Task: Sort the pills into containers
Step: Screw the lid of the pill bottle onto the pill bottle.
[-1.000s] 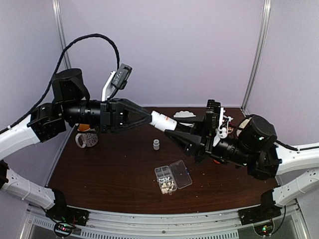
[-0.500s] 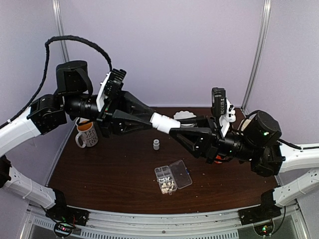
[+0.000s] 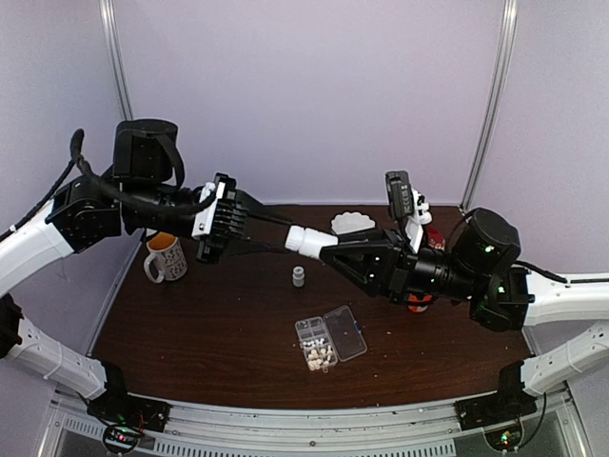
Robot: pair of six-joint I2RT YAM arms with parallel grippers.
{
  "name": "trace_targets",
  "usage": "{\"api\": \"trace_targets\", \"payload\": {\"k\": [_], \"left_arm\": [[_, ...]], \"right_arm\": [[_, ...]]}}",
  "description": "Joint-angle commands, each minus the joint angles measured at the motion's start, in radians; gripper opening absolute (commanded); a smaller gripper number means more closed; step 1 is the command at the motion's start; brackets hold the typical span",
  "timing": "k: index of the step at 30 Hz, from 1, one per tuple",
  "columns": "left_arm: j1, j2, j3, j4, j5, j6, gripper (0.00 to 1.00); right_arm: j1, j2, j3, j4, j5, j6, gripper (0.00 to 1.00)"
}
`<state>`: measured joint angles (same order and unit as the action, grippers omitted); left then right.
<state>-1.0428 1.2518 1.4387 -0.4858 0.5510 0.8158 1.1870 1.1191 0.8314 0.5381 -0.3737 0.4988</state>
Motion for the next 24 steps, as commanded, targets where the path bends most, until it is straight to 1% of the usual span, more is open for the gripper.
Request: {"api": "trace_targets", "payload": {"k": [1,2,5,8,10,12,13,16,19,21,24], "left_arm": [[-0.022,0.048,-0.011,-0.007,-0.213,0.313,0.14],[-0.03,0.043,-0.023,0.001,-0.235,0.368,0.13],[-0.039,0.032,-0.038,0.039,-0.272,0.457,0.13],[-0.042,0.027,-0.043,0.028,-0.281,0.548,0.16],[-0.042,0.02,-0.049,0.045,-0.289,0.534,0.23],[-0.041,0.01,-0.063,0.061,-0.288,0.498,0.34],[-0.041,-0.002,-0.074,0.078,-0.285,0.462,0.42],[-0.034,-0.041,-0.11,0.113,-0.266,0.341,0.59],[-0.014,-0.082,-0.14,0.152,-0.24,0.153,0.71],[-0.003,-0.106,-0.161,0.19,-0.24,-0.008,0.81],[-0.003,-0.123,-0.166,0.233,-0.238,-0.257,0.87]], "right_arm": [[0.009,0.023,0.01,0.135,-0.132,0.122,0.0],[0.008,0.027,0.012,0.127,-0.133,0.123,0.0],[0.005,0.034,0.022,0.067,-0.134,0.105,0.0],[0.004,0.032,0.022,0.037,-0.132,0.089,0.0],[0.001,0.024,0.019,0.021,-0.117,0.068,0.0],[-0.001,0.007,0.014,-0.009,-0.091,0.039,0.0],[-0.002,-0.004,0.013,-0.033,-0.075,0.021,0.0],[-0.007,-0.054,0.007,-0.12,-0.022,-0.057,0.0],[-0.008,-0.101,-0.002,-0.199,0.028,-0.158,0.0],[-0.009,-0.124,-0.007,-0.25,0.051,-0.238,0.0],[-0.007,-0.142,-0.007,-0.308,0.076,-0.374,0.0]]}}
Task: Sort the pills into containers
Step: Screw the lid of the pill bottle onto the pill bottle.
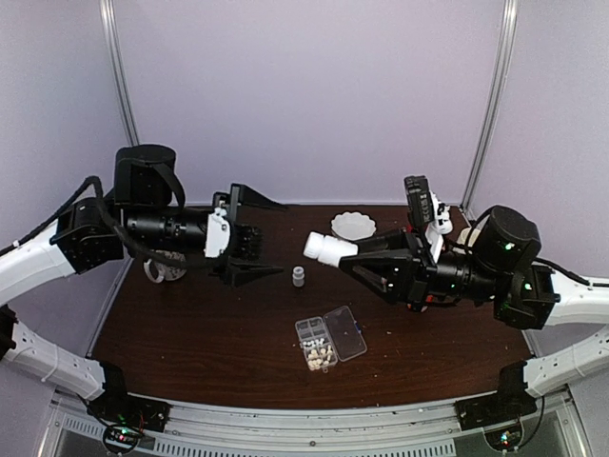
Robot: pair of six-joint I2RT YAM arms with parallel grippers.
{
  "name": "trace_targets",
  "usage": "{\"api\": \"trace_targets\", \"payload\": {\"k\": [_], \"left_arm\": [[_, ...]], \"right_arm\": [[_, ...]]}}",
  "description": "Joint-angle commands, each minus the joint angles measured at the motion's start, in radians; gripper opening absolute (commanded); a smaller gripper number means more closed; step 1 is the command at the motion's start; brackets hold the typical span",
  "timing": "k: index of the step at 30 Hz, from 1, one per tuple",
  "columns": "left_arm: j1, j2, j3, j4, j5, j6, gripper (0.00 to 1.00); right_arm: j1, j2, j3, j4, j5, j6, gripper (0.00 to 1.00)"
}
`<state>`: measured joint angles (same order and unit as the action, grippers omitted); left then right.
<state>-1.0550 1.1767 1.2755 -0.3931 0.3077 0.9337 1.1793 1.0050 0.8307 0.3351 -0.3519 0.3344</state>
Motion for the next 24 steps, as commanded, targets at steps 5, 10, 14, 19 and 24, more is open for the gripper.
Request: {"api": "trace_targets", "payload": {"k": [5,10,14,19,24], "left_arm": [[0.009,-0.007,0.119,0.045,0.06,-0.878,0.88],[0.009,0.031,0.183,-0.017,0.165,-1.173,0.84],[0.01,-0.023,0.075,0.131,0.24,-1.358,0.86],[0.01,-0.032,0.064,0.096,0.236,-1.44,0.96],[0.01,-0.03,0.021,0.143,0.27,-1.498,0.97]], "right_arm": [[0.0,-0.021,0.019,-0.16,0.087,-0.439,0.0],[0.007,-0.019,0.014,-0.104,0.109,-0.577,0.0],[0.018,-0.006,0.017,-0.064,0.123,-0.643,0.0],[0.032,0.027,0.062,-0.074,0.124,-0.679,0.0],[0.045,0.062,0.111,-0.089,0.127,-0.714,0.0]]}}
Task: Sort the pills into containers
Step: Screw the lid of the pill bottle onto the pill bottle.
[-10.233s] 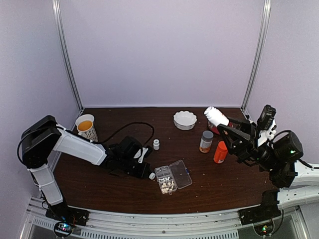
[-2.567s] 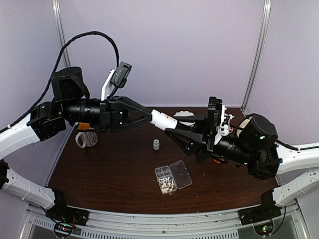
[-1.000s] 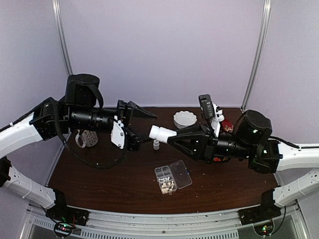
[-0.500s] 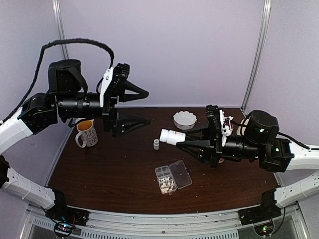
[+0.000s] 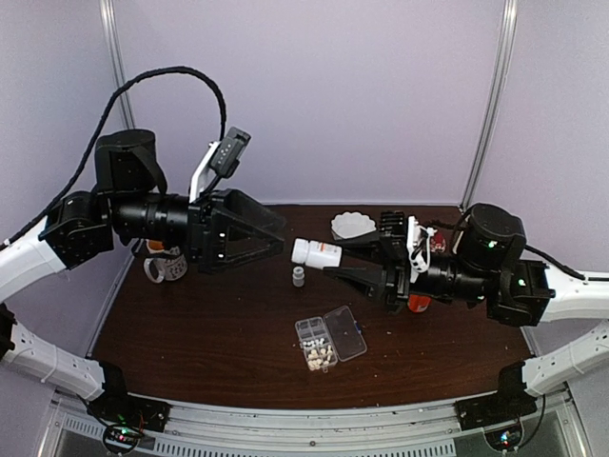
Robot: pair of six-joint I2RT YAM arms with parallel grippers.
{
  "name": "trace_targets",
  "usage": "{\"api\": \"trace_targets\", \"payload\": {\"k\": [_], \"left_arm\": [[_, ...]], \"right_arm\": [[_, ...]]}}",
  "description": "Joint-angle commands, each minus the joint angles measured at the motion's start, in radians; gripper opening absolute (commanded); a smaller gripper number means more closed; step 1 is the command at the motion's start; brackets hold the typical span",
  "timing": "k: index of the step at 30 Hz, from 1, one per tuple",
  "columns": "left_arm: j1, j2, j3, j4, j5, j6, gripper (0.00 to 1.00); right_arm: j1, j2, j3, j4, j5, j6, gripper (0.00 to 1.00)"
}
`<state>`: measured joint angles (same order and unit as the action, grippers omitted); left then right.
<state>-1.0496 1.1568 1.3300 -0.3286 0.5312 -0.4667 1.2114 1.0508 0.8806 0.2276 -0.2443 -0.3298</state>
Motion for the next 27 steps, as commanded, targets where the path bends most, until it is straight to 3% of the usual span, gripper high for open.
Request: {"api": "trace_targets", "payload": {"k": [1,9,14,18,27], "left_arm": [[0.005,-0.006,-0.036,0.086,0.055,-0.107,0.96],[0.005,0.03,-0.016,0.078,0.099,-0.117,0.78],[0.004,0.031,-0.014,0.077,0.103,-0.113,0.77],[0.004,0.031,-0.011,0.077,0.108,-0.103,0.62],[0.004,0.043,-0.004,0.06,0.112,-0.091,0.47]], "right_arm": [[0.016,0.021,0.069,0.014,0.023,-0.055,0.0],[0.029,0.049,0.102,0.01,0.028,-0.081,0.0],[0.03,0.053,0.104,0.008,0.036,-0.084,0.0],[0.032,0.054,0.103,0.004,0.039,-0.086,0.0],[0.033,0.061,0.11,-0.01,0.056,-0.085,0.0]]}}
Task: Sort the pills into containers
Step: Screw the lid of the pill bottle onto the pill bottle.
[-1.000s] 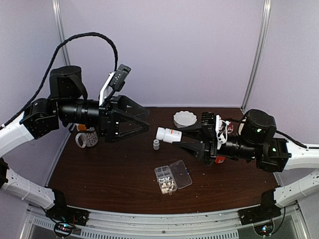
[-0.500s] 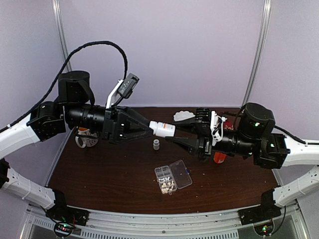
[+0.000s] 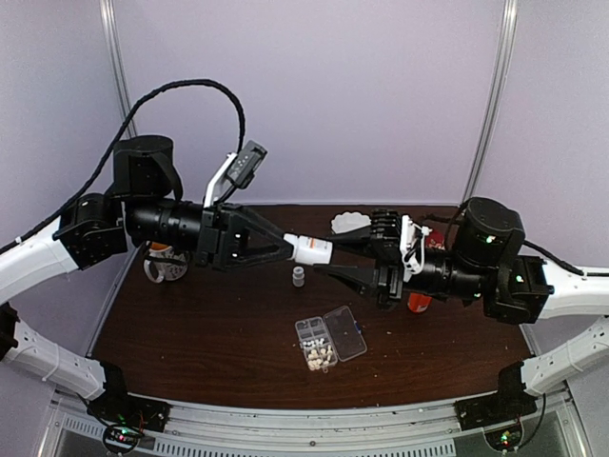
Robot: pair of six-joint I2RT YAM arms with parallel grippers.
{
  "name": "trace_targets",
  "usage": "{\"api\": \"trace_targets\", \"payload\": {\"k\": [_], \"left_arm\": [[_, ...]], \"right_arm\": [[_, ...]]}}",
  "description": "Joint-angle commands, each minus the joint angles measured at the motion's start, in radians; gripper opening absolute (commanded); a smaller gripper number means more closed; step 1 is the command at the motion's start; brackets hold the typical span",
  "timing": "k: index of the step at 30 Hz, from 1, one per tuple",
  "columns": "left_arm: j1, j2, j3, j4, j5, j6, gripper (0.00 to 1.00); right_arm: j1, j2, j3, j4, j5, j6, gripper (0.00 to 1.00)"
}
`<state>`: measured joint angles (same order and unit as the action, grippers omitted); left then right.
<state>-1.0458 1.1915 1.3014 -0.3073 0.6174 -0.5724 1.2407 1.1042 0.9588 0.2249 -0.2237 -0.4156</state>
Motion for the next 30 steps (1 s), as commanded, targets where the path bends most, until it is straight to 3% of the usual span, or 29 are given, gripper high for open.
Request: {"api": "trace_targets", "payload": {"k": [1,7,12,13,16,19,22,30], "left_arm": [[0.001,0.013,0.028,0.028,0.022,0.018,0.46],[0.0,0.029,0.044,-0.005,0.016,0.042,0.25],[0.0,0.016,0.039,-0.014,-0.014,0.074,0.23],[0.0,0.009,0.036,-0.015,-0.023,0.083,0.24],[0.001,-0.006,0.024,-0.013,-0.037,0.085,0.48],[0.0,-0.006,0.028,-0.014,-0.025,0.082,0.58],[0.0,-0.009,0.029,-0.017,-0.023,0.082,0.6],[0.0,-0.012,0.028,-0.026,-0.05,0.085,0.53]], "right_arm": [[0.003,0.009,0.032,-0.009,0.04,0.001,0.0],[0.005,0.013,0.033,-0.009,0.051,0.014,0.0],[0.006,0.01,0.022,0.012,0.054,0.056,0.0],[0.006,0.01,0.019,0.019,0.057,0.067,0.0],[0.006,0.008,0.008,0.032,0.052,0.089,0.0],[0.006,0.005,-0.002,0.037,0.054,0.092,0.0],[0.006,0.002,-0.006,0.033,0.057,0.09,0.0],[0.006,-0.01,-0.005,-0.002,0.064,0.073,0.0]]}}
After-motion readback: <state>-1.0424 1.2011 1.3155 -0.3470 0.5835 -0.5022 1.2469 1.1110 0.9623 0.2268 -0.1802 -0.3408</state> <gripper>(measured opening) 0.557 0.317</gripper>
